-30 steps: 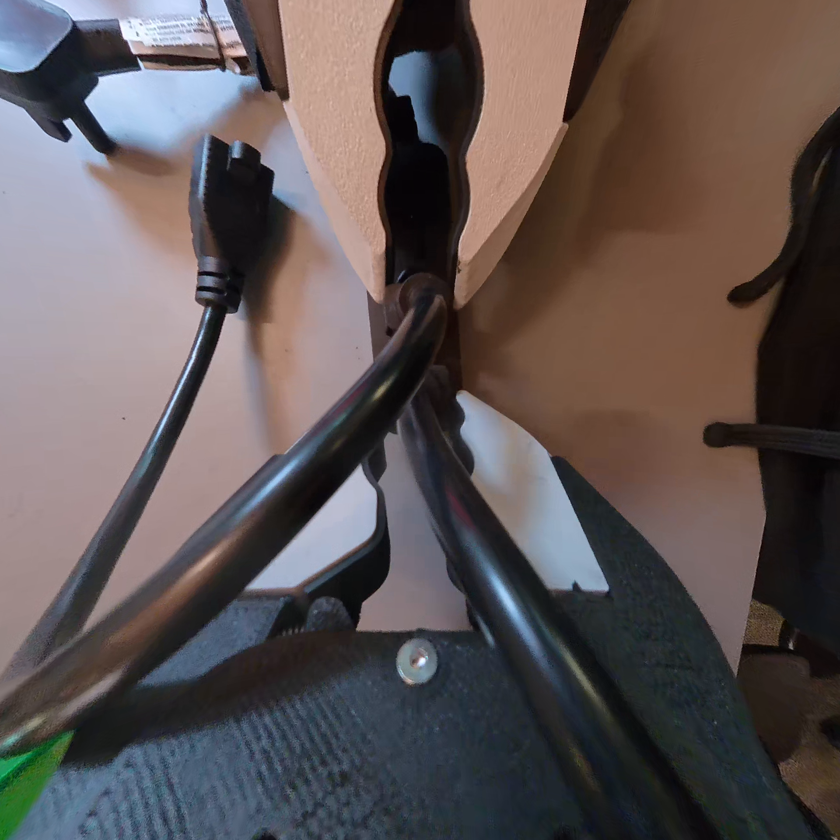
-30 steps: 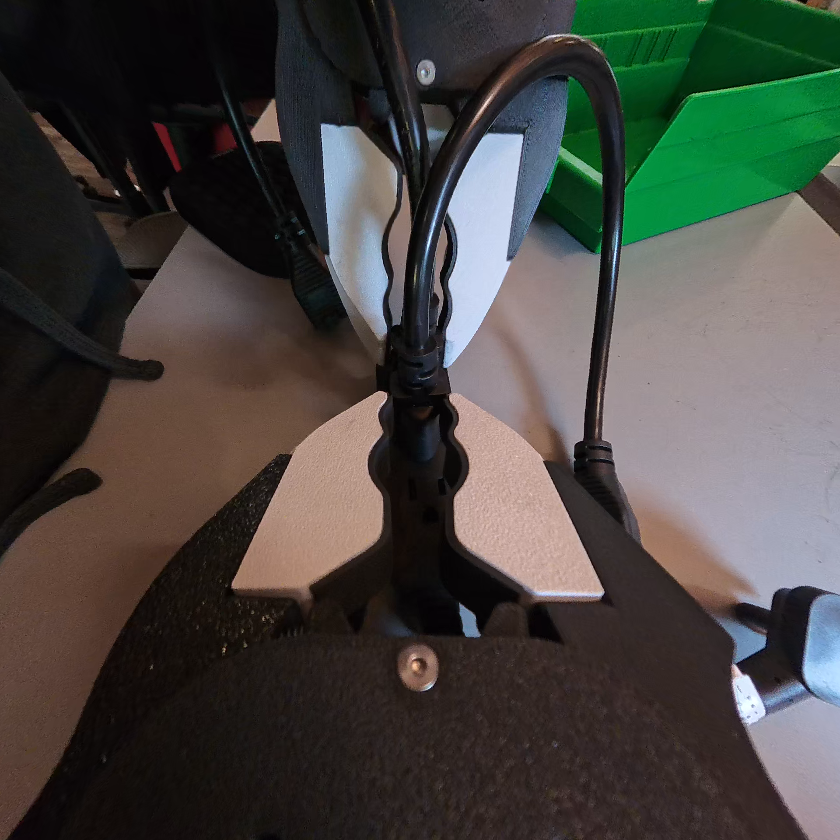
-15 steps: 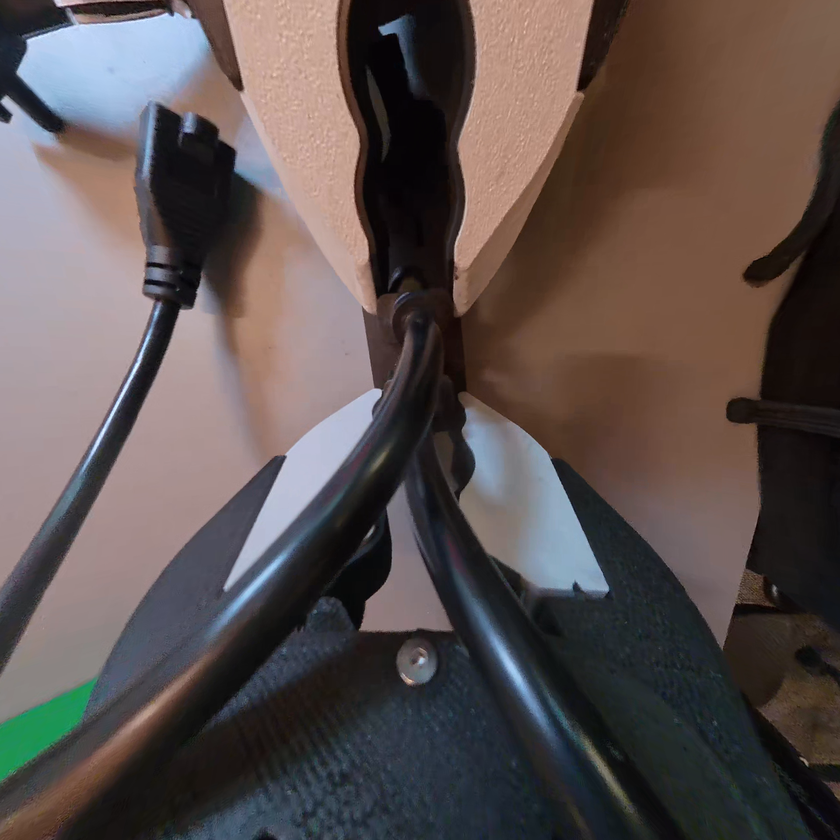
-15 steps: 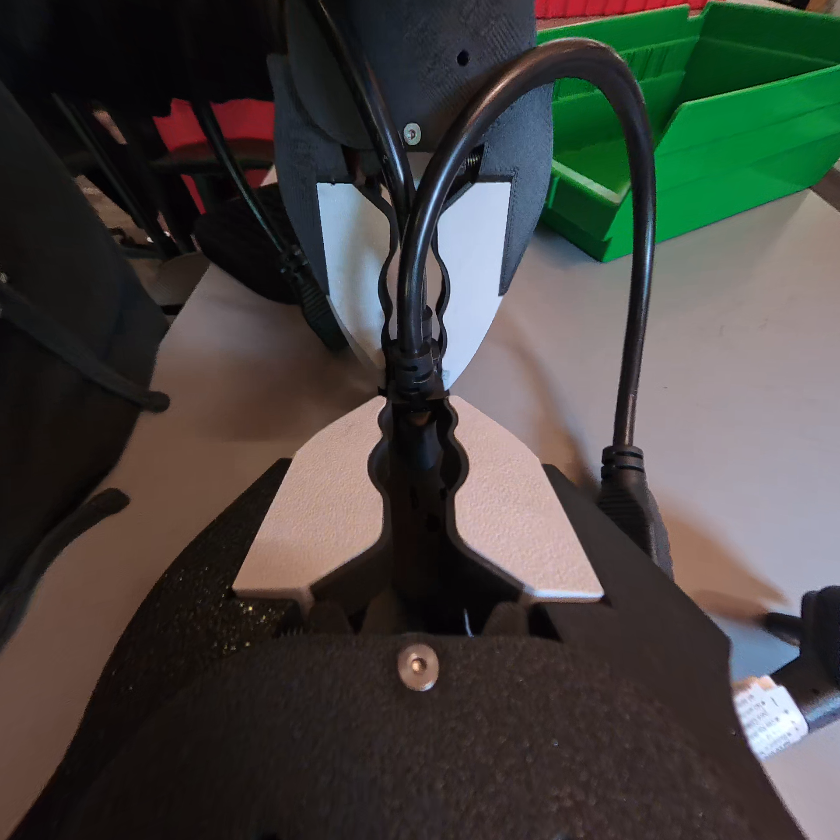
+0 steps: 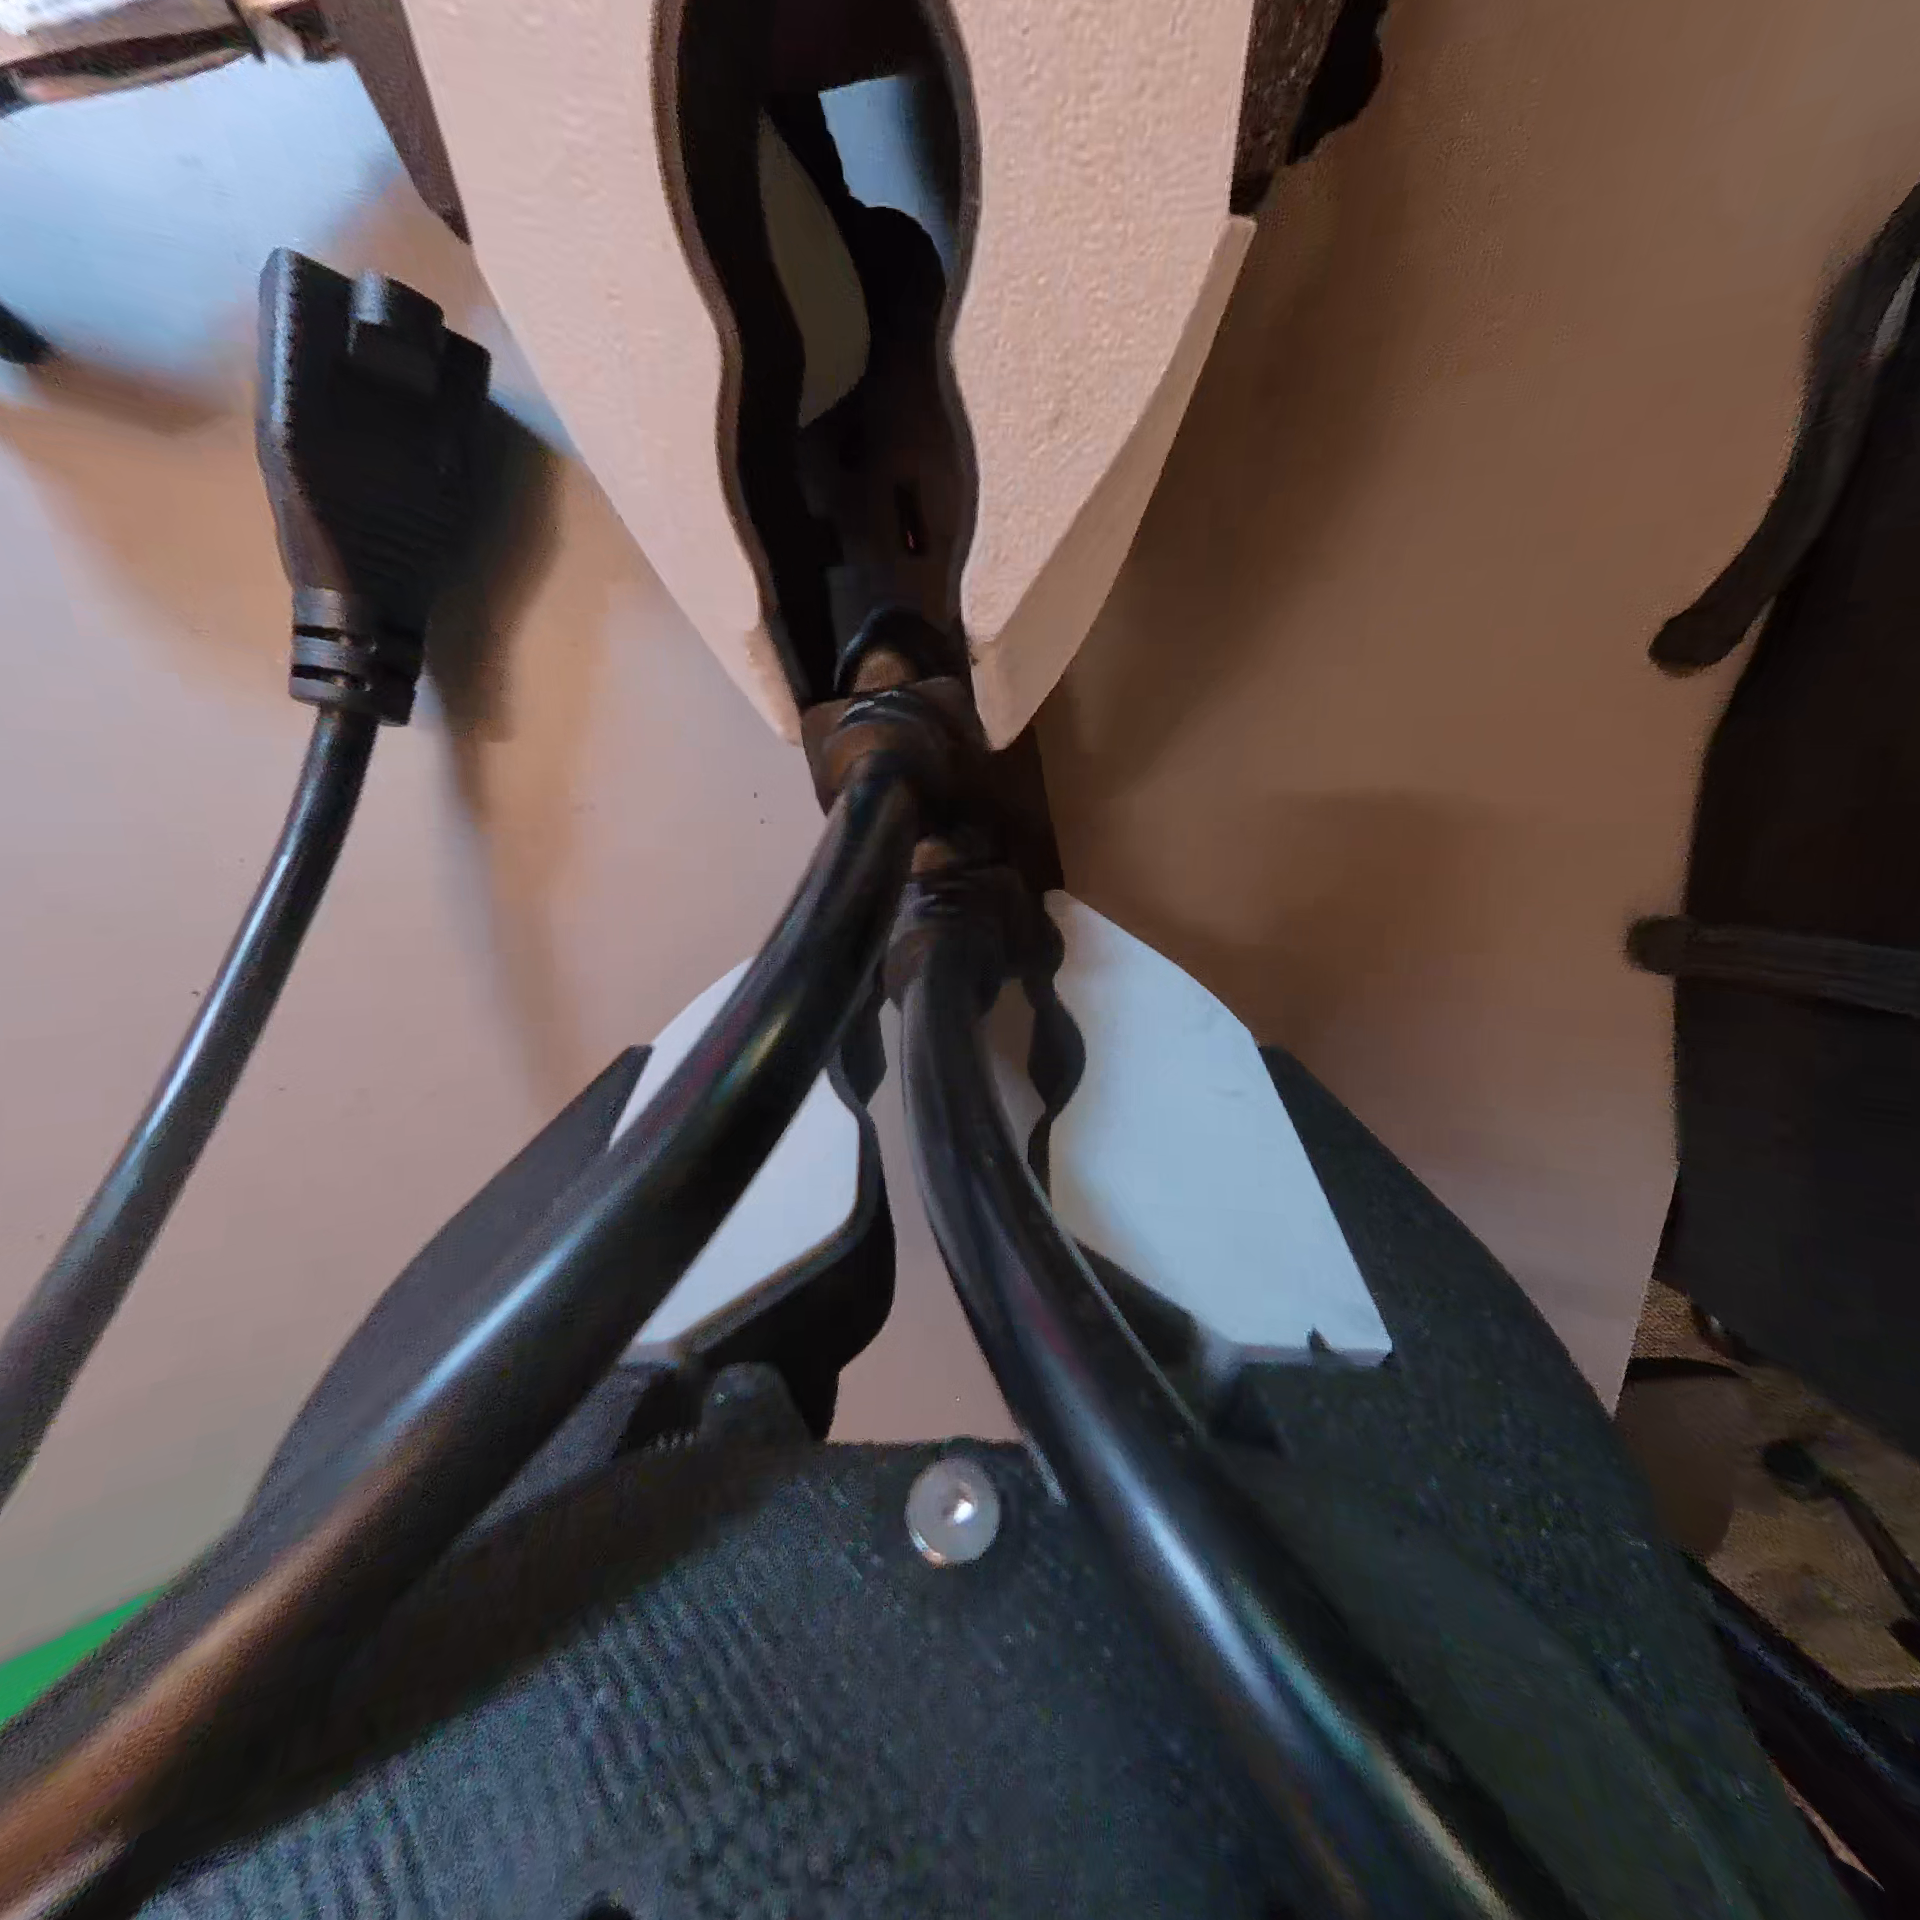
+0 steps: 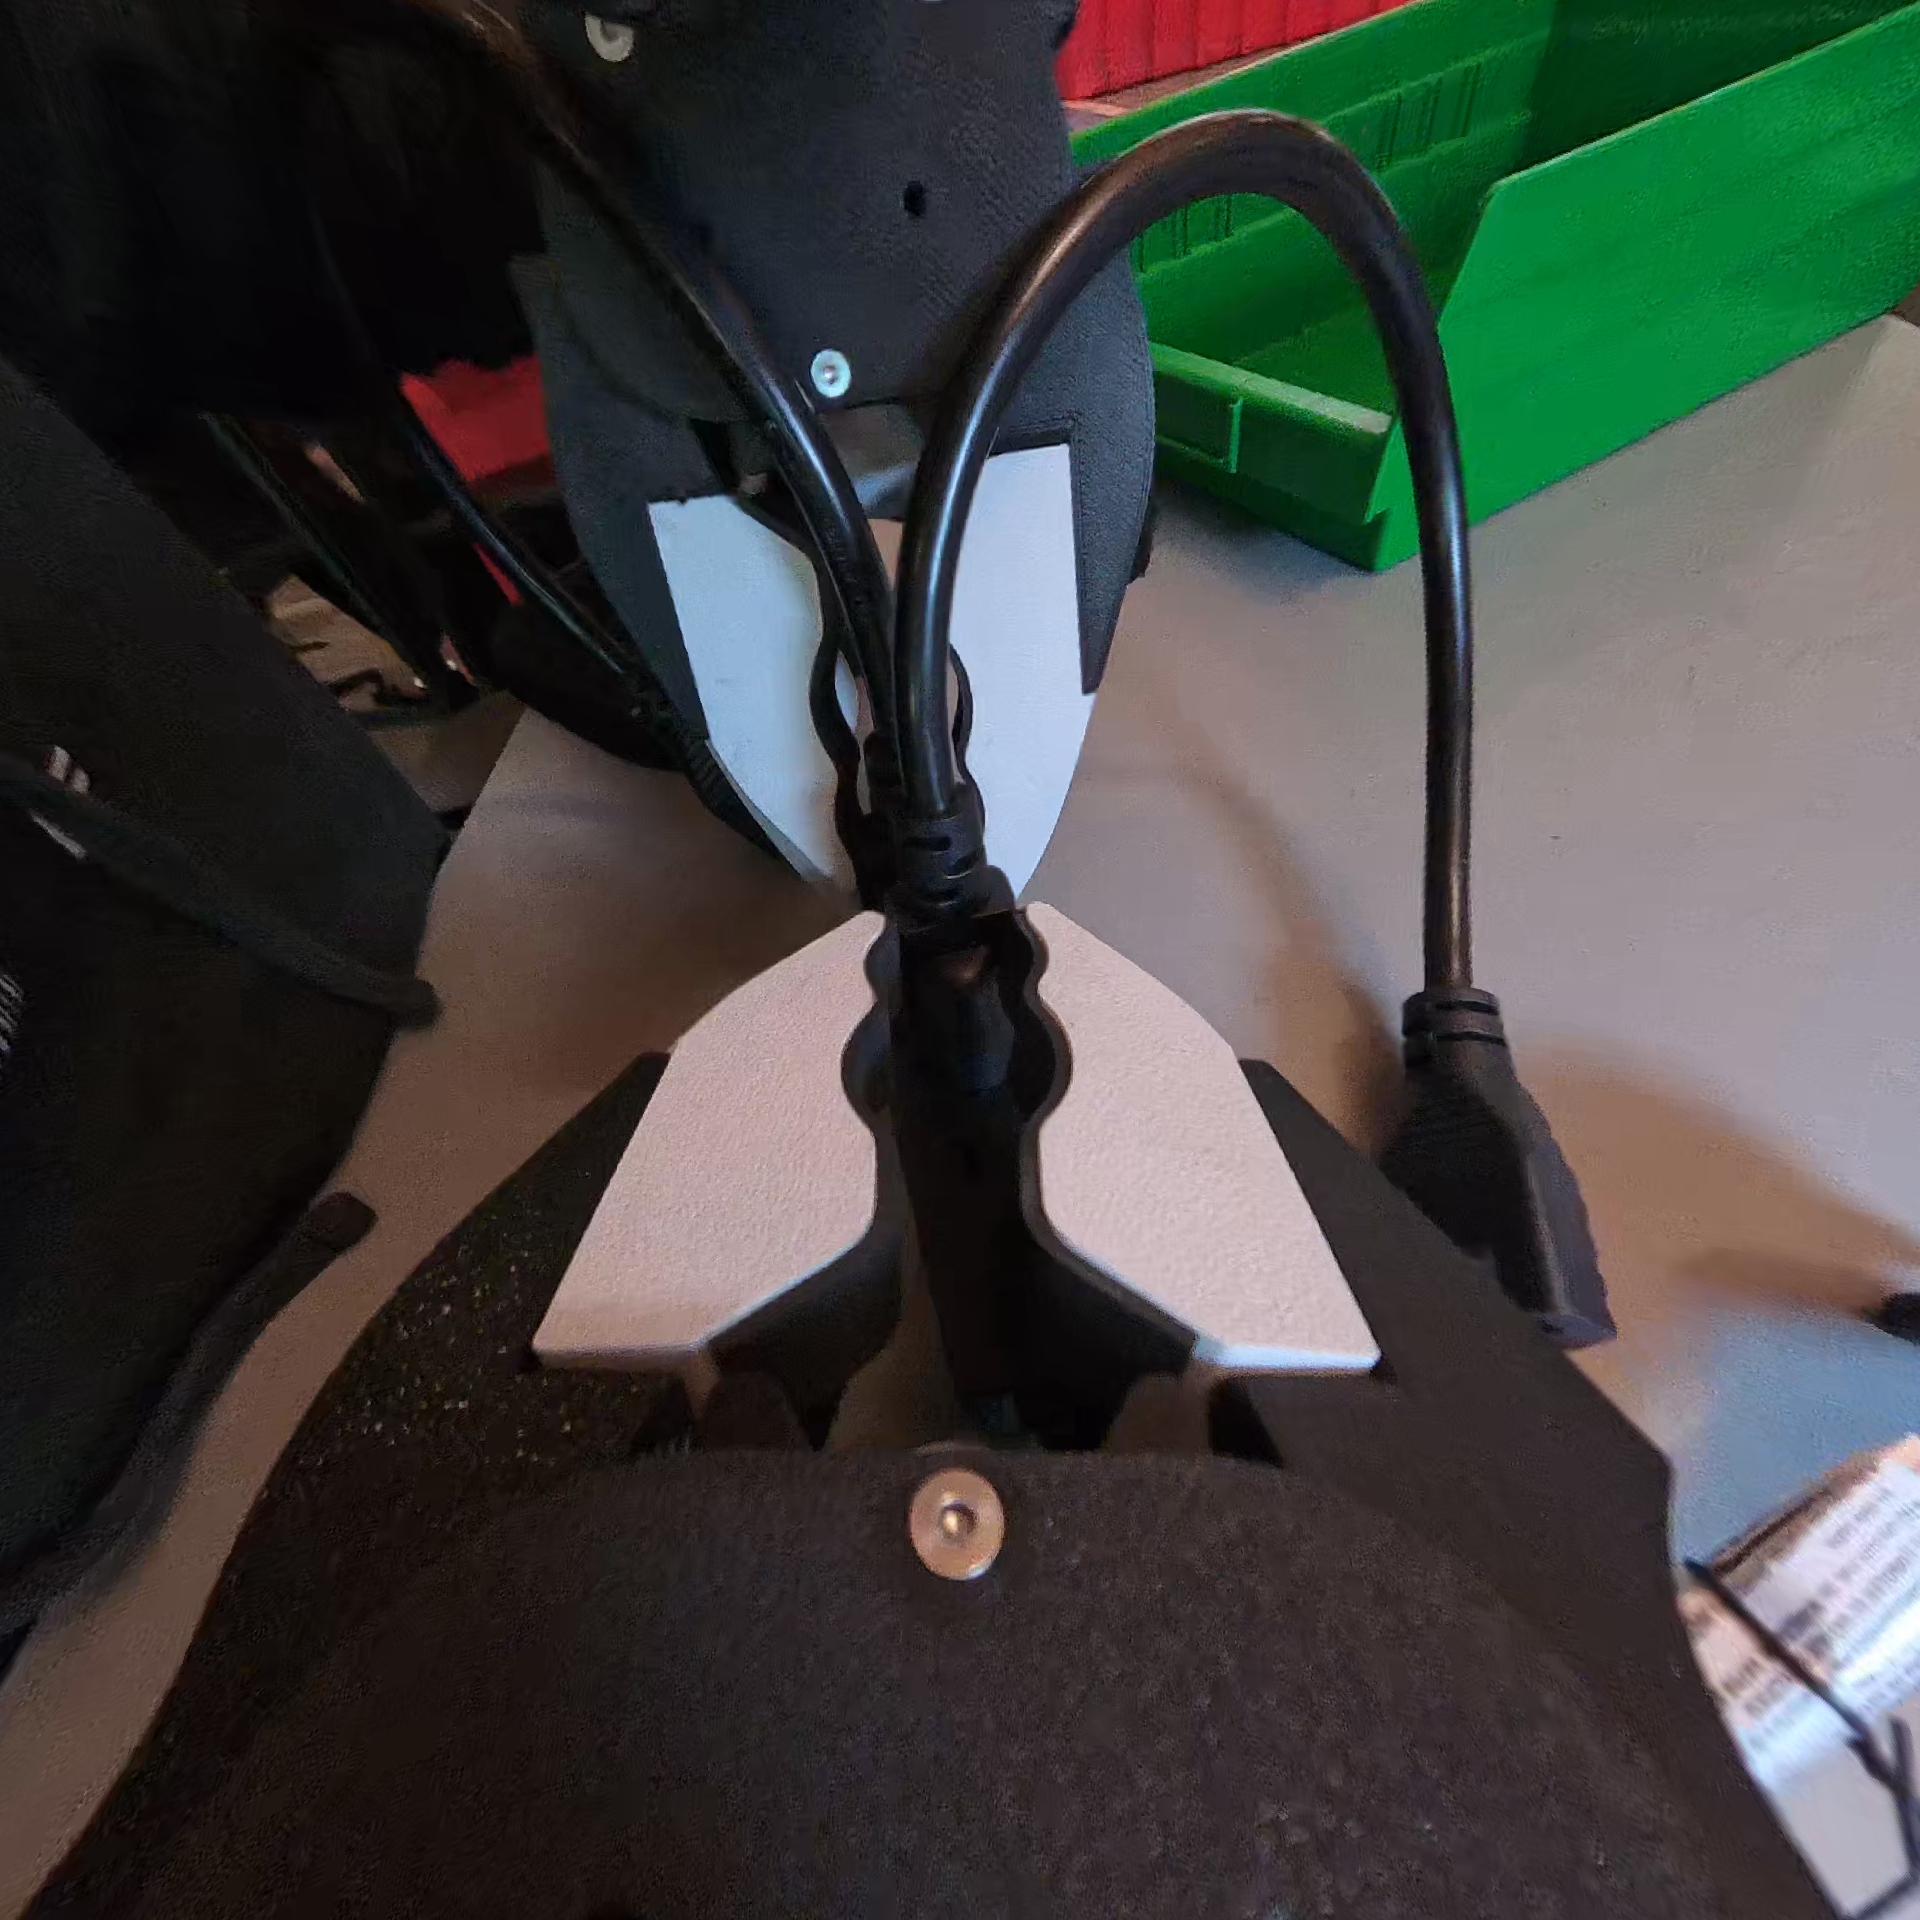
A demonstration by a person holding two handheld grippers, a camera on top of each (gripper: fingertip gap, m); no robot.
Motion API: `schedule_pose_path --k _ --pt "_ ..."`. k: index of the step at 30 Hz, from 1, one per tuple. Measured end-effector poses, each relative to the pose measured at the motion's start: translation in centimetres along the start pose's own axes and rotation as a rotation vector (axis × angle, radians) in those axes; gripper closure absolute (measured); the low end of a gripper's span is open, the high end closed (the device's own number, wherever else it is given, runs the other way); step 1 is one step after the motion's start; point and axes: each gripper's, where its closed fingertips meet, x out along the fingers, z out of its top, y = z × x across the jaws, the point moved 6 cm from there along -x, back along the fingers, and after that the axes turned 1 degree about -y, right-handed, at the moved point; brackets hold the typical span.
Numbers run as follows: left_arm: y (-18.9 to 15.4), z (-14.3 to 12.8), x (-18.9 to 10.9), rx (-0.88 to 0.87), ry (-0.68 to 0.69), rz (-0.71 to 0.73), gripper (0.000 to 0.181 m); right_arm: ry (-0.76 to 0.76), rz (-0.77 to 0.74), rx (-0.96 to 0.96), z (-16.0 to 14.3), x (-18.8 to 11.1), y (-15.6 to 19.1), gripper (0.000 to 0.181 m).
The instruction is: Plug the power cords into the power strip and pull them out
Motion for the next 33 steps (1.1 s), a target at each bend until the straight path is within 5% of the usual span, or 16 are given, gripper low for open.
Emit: schedule_pose_path --k 5,9,15,20,23,33 --pt "-0.3 -0.2 0.0 0.061 0.009 0.015 0.156 0.019 -0.055 -0.203 0.0 0.1 1.4 0.164" --pt "-0.3 0.0 0.1 0.041 0.016 0.010 0.157 -0.007 0.028 0.060 -0.1 0.0 0.1 0.165" --pt "-0.4 0.0 0.0 0.068 0.032 0.000 0.155 0.002 -0.033 -0.154 -0.1 0.0 1.4 0.165" --pt "-0.3 0.2 0.1 0.052 0.033 0.018 0.157 -0.023 0.050 0.137 -0.2 -0.1 -0.2 0.165" --pt "-0.4 0.2 0.1 0.081 0.046 0.023 0.156 -0.016 0.007 0.025 -0.2 0.0 0.7 0.164" --pt "-0.5 -0.1 0.3 -0.056 -0.139 0.032 0.152 0.055 -0.014 -0.086 -0.1 0.4 0.8 0.161"
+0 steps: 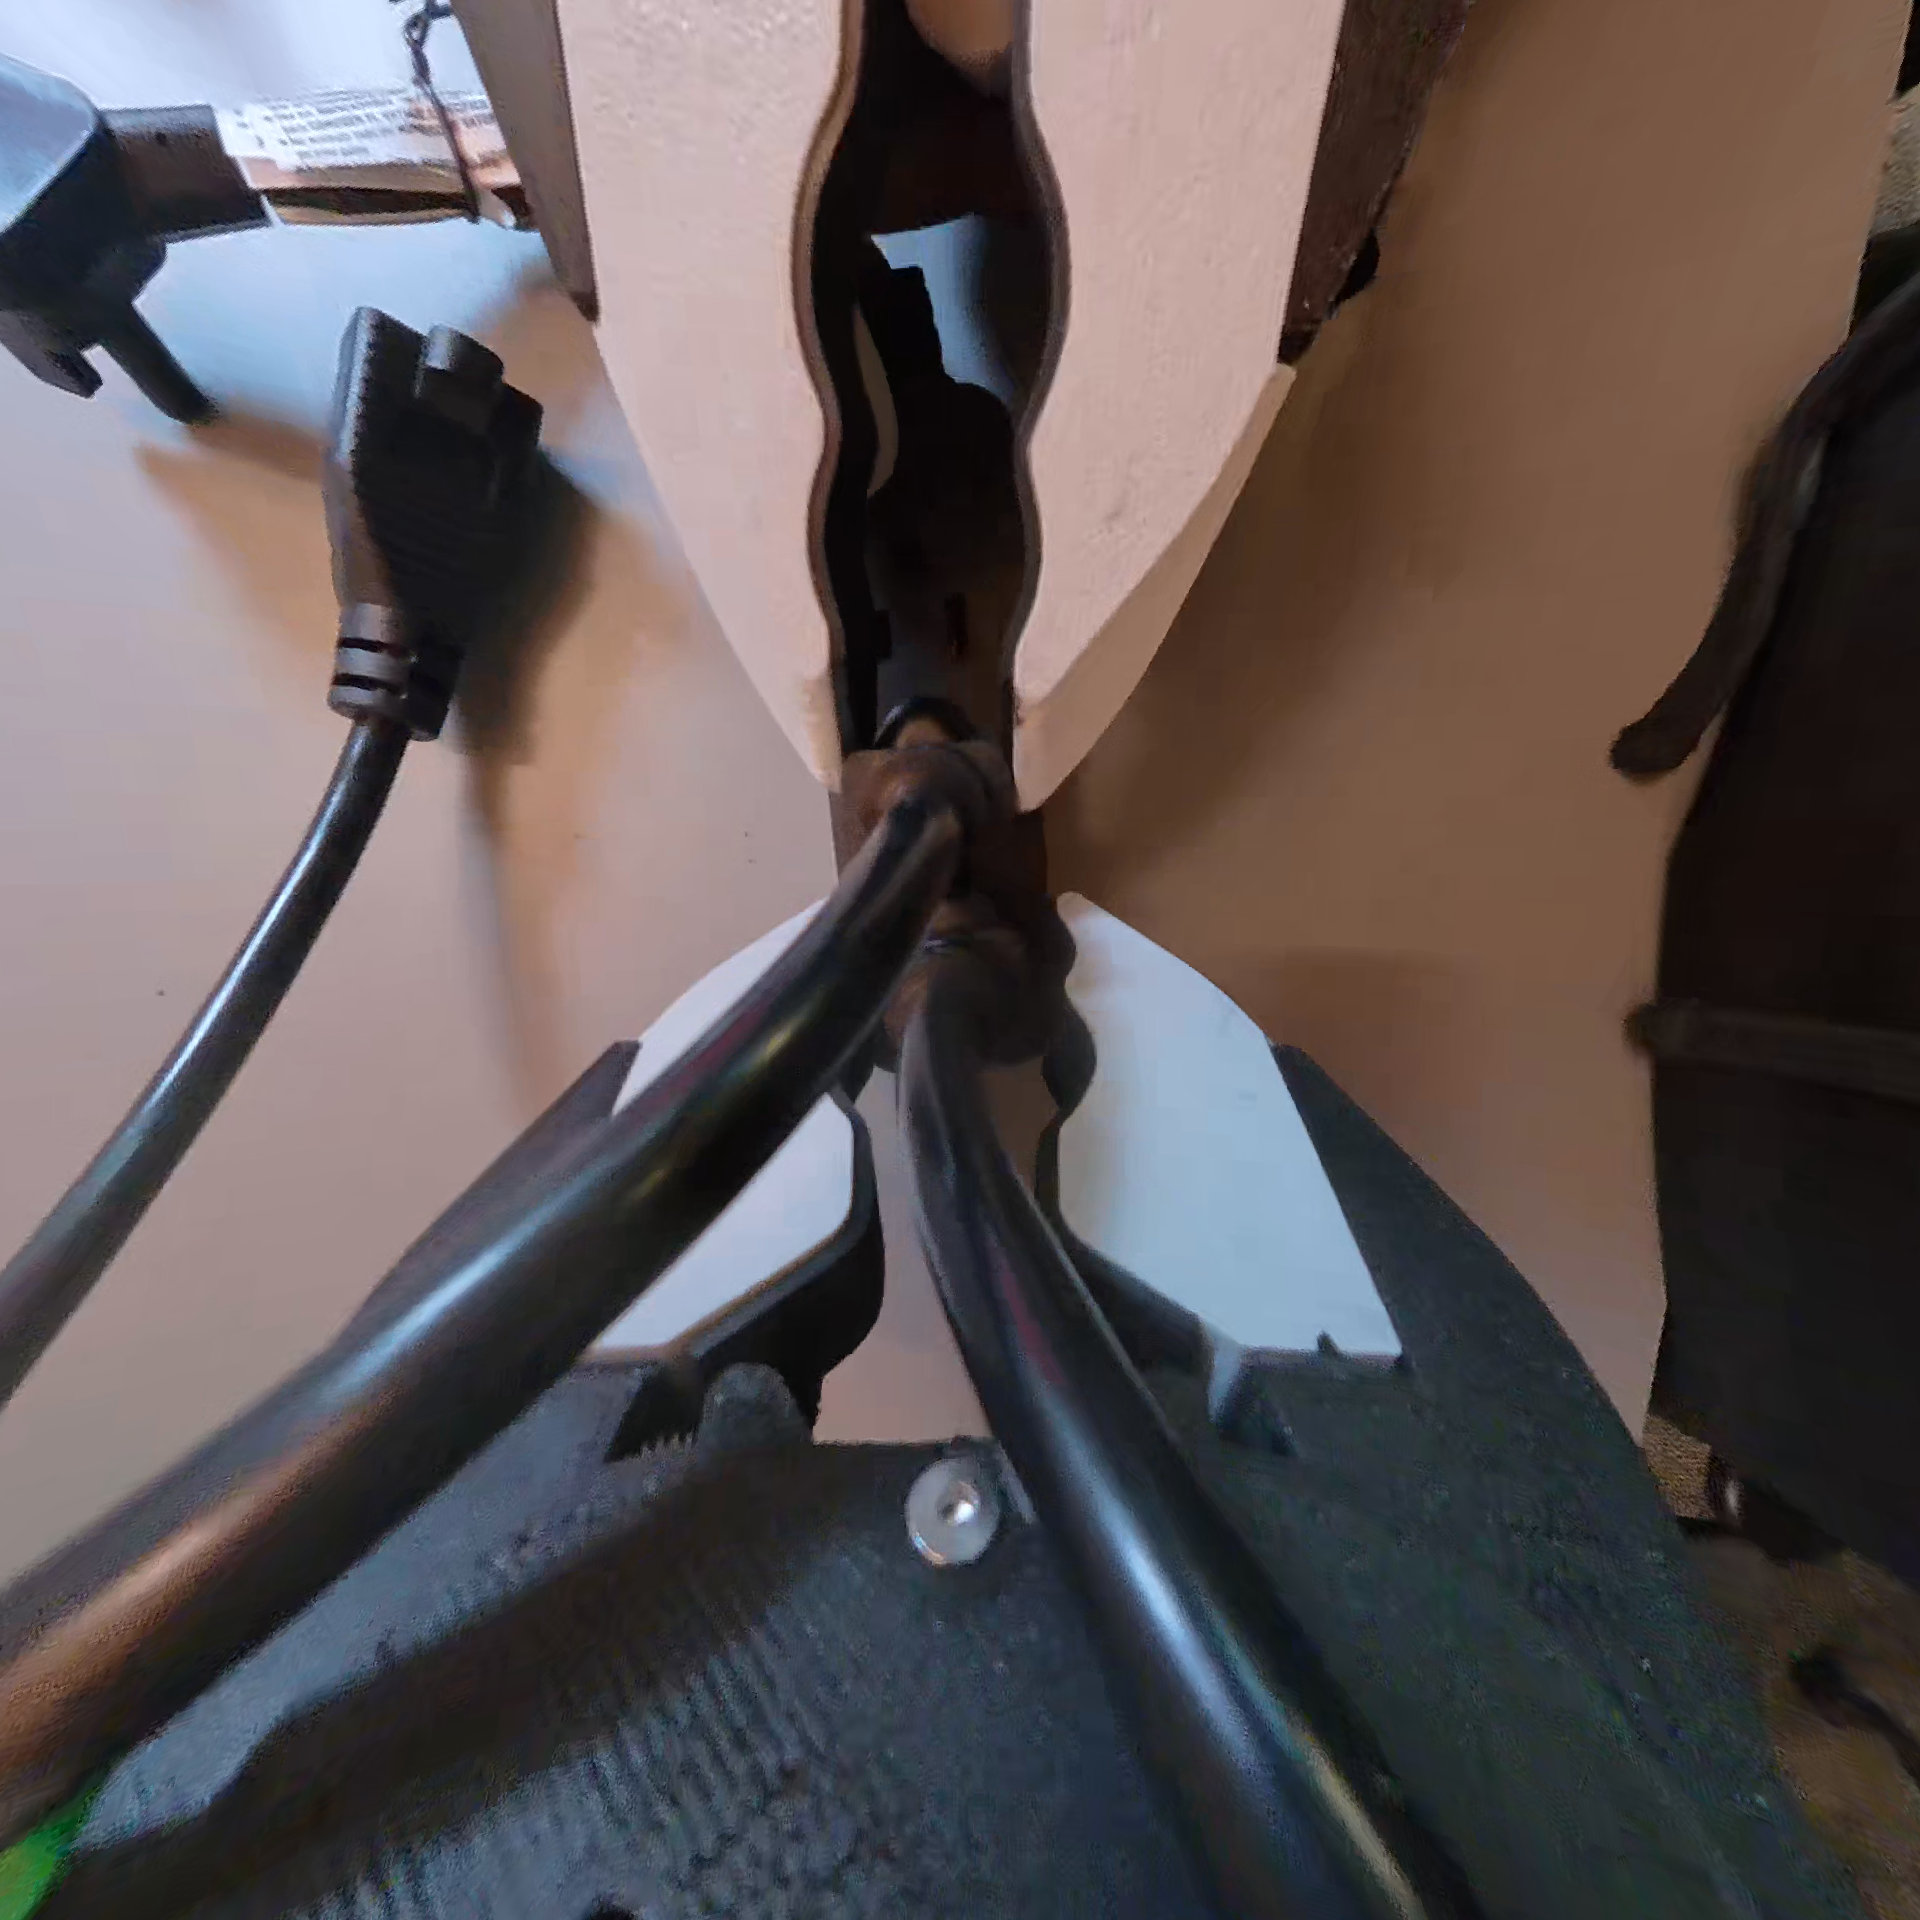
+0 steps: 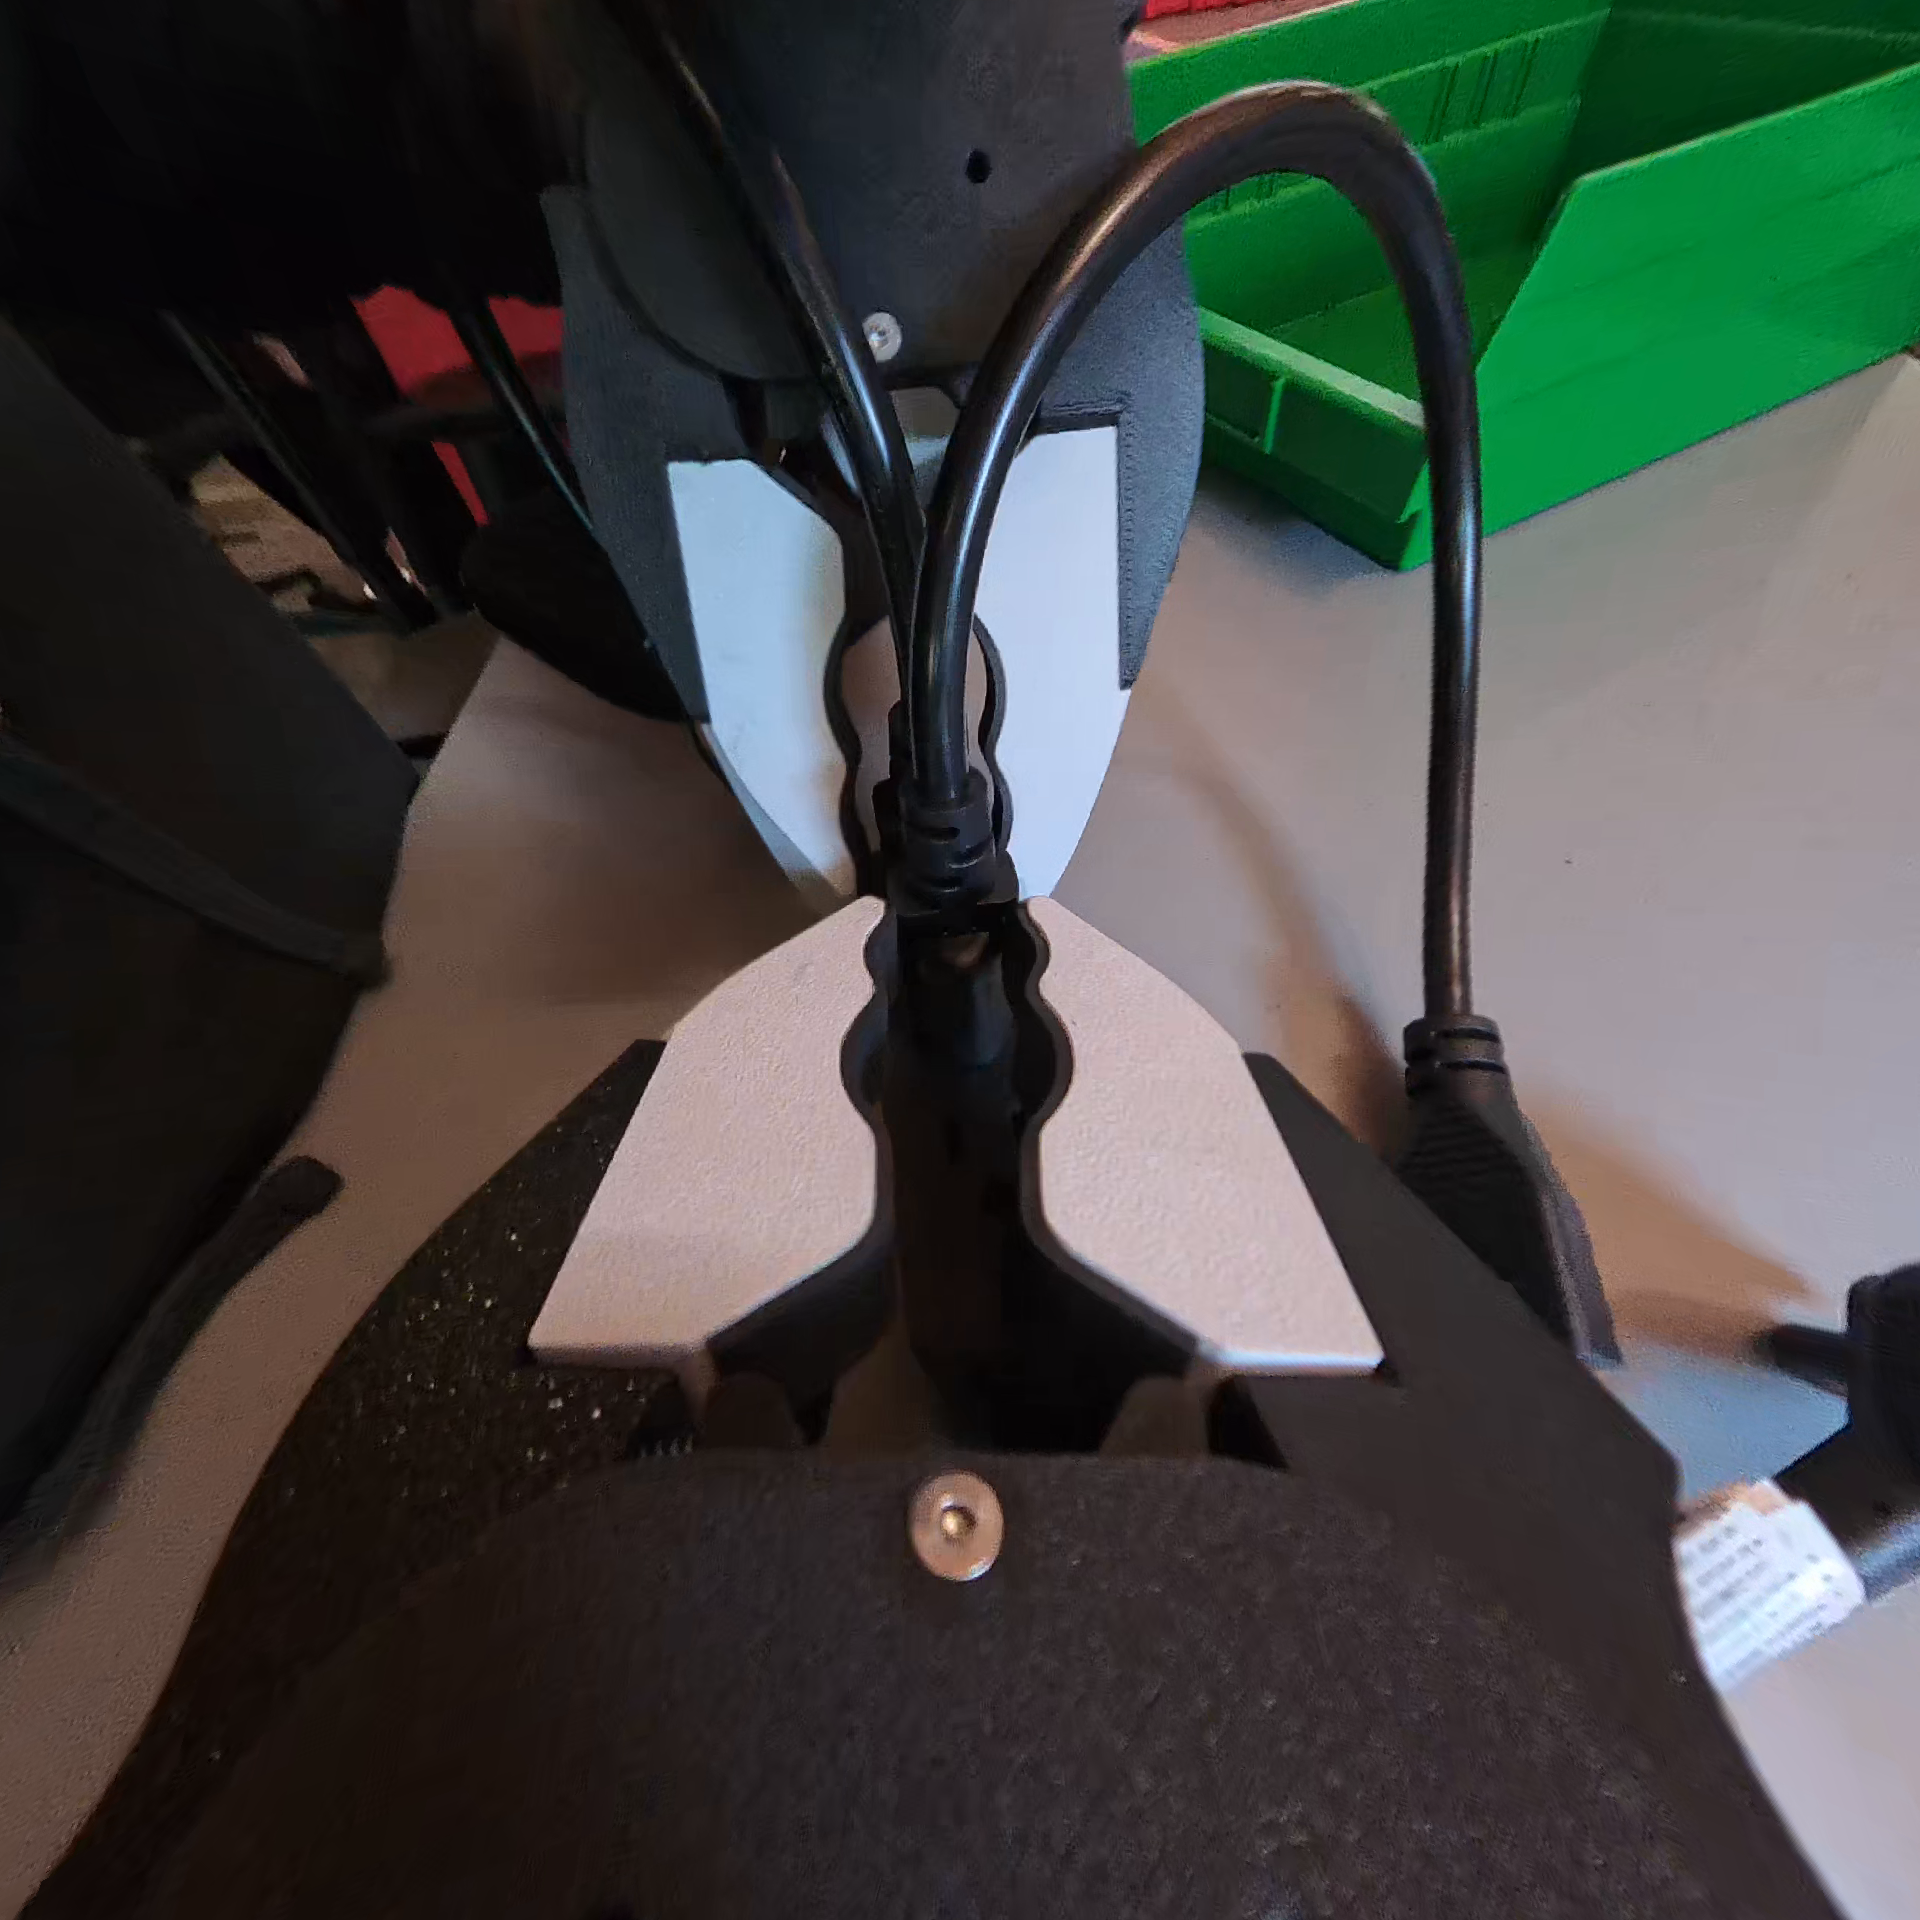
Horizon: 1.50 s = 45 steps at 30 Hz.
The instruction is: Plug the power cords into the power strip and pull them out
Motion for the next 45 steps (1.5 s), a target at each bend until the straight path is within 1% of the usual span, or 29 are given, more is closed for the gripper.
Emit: schedule_pose_path --k 2,8,12,17,19,22,25,26,27,29,31,32,33,34,35,36,37,38,39,40,41,42,44,45 --pt "0.0 0.1 0.1 0.018 0.005 0.011 0.155 0.010 0.006 -0.025 -0.1 0.0 0.0 0.162" --pt "0.0 0.6 0.5 0.016 -0.048 -0.027 0.158 0.023 0.011 -0.076 -0.1 -0.2 0.0 0.161" --pt "0.0 0.7 0.5 0.034 -0.021 -0.016 0.157 0.034 0.016 -0.128 -0.2 -0.3 0.1 0.162" --pt "0.0 0.8 0.5 0.027 0.002 -0.022 0.158 0.056 0.065 -0.181 -0.1 -0.3 -0.2 0.162" --pt "0.0 0.8 0.5 0.023 0.004 -0.023 0.158 0.049 0.068 -0.157 -0.1 -0.3 -0.2 0.162" --pt "0.0 0.7 0.5 0.016 0.005 -0.029 0.157 0.018 0.043 -0.057 -0.1 -0.3 -0.1 0.164" --pt "-0.2 0.5 0.5 0.001 -0.005 -0.070 0.157 0.013 0.040 -0.116 0.0 -0.2 0.8 0.165" --pt "-0.3 0.4 0.5 0.006 -0.004 -0.073 0.152 -0.007 0.060 -0.069 -0.1 -0.2 0.8 0.165" --pt "-0.3 0.5 0.5 0.015 -0.002 -0.061 0.158 -0.020 0.081 -0.013 -0.1 -0.2 0.6 0.166" --pt "-0.3 0.6 0.5 0.020 0.009 -0.027 0.157 -0.026 0.121 0.081 -0.2 -0.2 -0.2 0.166" --pt "0.0 0.6 0.5 0.007 0.012 -0.021 0.157 -0.032 0.122 0.117 -0.2 -0.2 -0.5 0.166" --pt "0.1 0.6 0.5 0.013 0.016 -0.020 0.157 -0.033 0.115 0.107 -0.1 -0.2 -0.5 0.166" --pt "0.1 0.6 0.5 0.020 0.019 -0.027 0.157 -0.031 0.089 0.055 -0.1 -0.2 -0.2 0.167" --pt "0.0 0.6 0.5 0.018 0.016 -0.045 0.157 -0.024 0.065 -0.032 -0.1 -0.2 0.4 0.167" --pt "0.0 0.5 0.5 0.007 0.006 -0.069 0.153 -0.016 0.044 -0.114 0.0 -0.3 0.9 0.167" --pt "-0.1 0.5 0.5 0.007 0.002 -0.079 0.158 -0.012 0.049 -0.129 0.0 -0.3 1.2 0.167" --pt "-0.2 0.6 0.5 0.017 0.005 -0.071 0.158 -0.018 0.060 -0.111 -0.1 -0.3 1.1 0.167" --pt "-0.2 0.6 0.6 0.026 0.014 -0.062 0.152 -0.021 0.081 -0.071 -0.1 -0.3 0.8 0.167" --pt "-0.2 0.7 0.6 0.033 0.018 -0.046 0.157 -0.026 0.106 0.003 -0.1 -0.3 0.2 0.168" --pt "-0.1 0.7 0.6 0.025 0.014 -0.028 0.157 -0.036 0.134 0.077 -0.1 -0.4 -0.4 0.168" --pt "0.1 0.7 0.5 0.016 0.011 -0.020 0.157 -0.040 0.136 0.105 -0.1 -0.4 -0.6 0.168" --pt "0.1 0.6 0.5 0.026 0.015 -0.021 0.158 -0.038 0.120 0.082 -0.1 -0.3 -0.4 0.168" --pt "0.0 0.5 0.5 0.023 0.007 -0.045 0.153 -0.026 0.046 -0.074 0.1 -0.3 0.8 0.168" --pt "-0.2 0.5 0.5 0.022 -0.002 -0.059 0.158 -0.006 0.017 -0.154 0.2 -0.3 1.4 0.167"
